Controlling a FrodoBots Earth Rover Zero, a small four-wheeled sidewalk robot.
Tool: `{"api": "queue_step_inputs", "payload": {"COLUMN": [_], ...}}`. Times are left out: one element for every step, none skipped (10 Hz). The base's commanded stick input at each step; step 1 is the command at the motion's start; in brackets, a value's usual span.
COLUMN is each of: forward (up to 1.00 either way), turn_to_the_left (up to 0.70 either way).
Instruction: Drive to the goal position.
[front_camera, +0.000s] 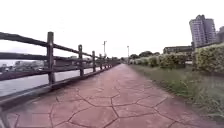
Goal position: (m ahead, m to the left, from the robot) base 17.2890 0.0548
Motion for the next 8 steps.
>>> {"api": "queue_step_inputs", "payload": {"forward": [1.00, 1.00, 1.00, 1.00, 1.00, 1.00, 1.00, 1.00], "turn_to_the_left": [0.00, 0.00, 0.00, 0.00, 0.00, 0.00, 0.00, 0.00]}}
